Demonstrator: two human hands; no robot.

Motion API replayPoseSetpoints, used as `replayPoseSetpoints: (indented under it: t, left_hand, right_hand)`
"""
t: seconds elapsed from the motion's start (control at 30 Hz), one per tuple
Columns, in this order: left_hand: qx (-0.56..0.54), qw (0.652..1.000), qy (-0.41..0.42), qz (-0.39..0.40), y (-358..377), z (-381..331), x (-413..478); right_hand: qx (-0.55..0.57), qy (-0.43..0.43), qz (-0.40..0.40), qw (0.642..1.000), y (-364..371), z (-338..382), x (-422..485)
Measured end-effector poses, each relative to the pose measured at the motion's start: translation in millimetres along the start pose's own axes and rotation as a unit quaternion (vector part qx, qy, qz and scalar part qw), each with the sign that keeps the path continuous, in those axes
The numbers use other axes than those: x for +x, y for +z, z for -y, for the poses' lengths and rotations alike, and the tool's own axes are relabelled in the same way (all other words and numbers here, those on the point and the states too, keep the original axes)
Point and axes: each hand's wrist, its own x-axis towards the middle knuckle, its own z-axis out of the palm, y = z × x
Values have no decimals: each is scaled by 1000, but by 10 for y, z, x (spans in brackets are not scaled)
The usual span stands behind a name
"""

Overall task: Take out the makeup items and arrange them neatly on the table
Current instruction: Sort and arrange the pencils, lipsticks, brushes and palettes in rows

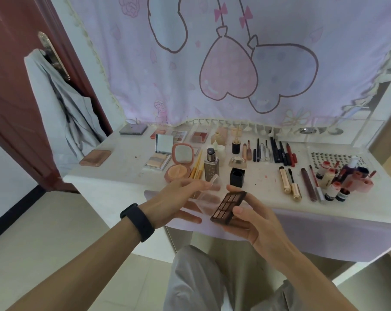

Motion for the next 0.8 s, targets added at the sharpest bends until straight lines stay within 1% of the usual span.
replayPoseSetpoints:
  t: [0.13,0.2,0.3,0.37,0.47,0.53,0.6,0.7,0.8]
  left_hand:
    - [-32,999,-18,-22,-156,51,-57]
    - [-39,998,-25,-44,-213,84,-84]
    - [-41,996,-23,-77,-285,142,-121]
    - [-65,993,-13,-97,-336,162,-135]
    - [-138,984,19,-111,-401,202,-172]
    - [-146,981,52,-121,-417,269,-199]
    - [-145,976,67,-148,-422,340,-217]
    - [-154,970,58,-177,-459,388,-234]
    - [-148,972,34,-181,-489,407,-269]
  right_hand:
    - [21,0,-8,1000,37,-77,56]
    - [15,1,-16,1000,66,-116,99]
    - [5,10,-6,1000,165,-155,157]
    - [-21,6,-7,1000,235,-169,192]
    - [-76,-16,-8,997,322,-175,234]
    - [-102,-26,-10,994,369,-182,259]
    - [-113,-29,-11,993,408,-210,278]
    - [-127,-31,-14,991,467,-266,300]
    - [-151,-43,-28,987,538,-319,343]
